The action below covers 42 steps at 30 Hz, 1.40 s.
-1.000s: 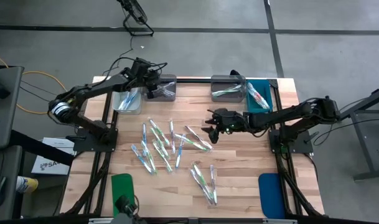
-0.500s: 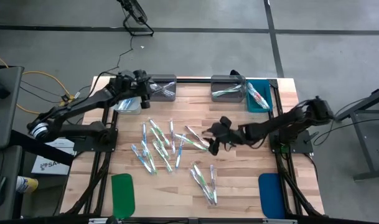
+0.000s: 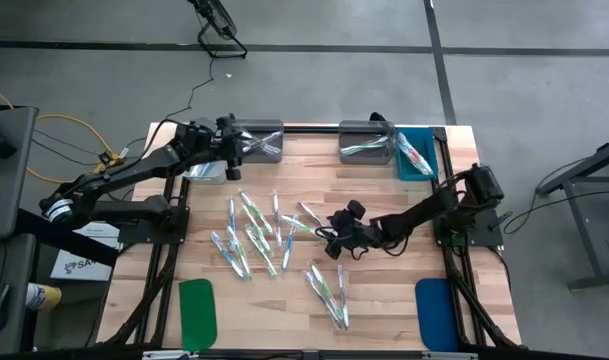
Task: Pick & Place Toothbrushes
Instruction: Put the violet toothbrush into the left black bin
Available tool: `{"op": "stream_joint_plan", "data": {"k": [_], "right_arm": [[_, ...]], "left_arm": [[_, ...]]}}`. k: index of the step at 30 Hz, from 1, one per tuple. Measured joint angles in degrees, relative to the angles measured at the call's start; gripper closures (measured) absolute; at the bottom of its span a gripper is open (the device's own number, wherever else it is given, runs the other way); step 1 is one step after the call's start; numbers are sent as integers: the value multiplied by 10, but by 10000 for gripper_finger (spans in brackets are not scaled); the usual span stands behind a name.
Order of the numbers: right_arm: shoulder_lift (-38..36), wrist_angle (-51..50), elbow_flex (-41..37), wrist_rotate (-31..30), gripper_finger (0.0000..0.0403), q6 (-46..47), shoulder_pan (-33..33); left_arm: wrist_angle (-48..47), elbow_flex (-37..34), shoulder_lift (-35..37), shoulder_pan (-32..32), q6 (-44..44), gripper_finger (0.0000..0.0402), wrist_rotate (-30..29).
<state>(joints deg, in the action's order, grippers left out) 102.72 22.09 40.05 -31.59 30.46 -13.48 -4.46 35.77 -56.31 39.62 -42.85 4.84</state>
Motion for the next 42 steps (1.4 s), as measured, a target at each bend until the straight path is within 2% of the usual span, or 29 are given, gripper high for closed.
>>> {"op": "stream_joint_plan", "data": {"k": [5,8,22,28,42], "right_arm": [[6,-13,0,8,187,-2,1],[6,-34,0,13,202,-2,1],[6,-91,0,35,315,12,1],[6,-92,0,35,387,12,1],[-19,-75,-1,14,395,11,8]], "left_arm": [[-1,0,0,0,0,236,0],[0,0,0,0,-2,236,0],[-10,0,0,1,-2,236,1],[-14,0,0,1,-2,236,1],[-14,0,-2,1,-2,236,4]]}}
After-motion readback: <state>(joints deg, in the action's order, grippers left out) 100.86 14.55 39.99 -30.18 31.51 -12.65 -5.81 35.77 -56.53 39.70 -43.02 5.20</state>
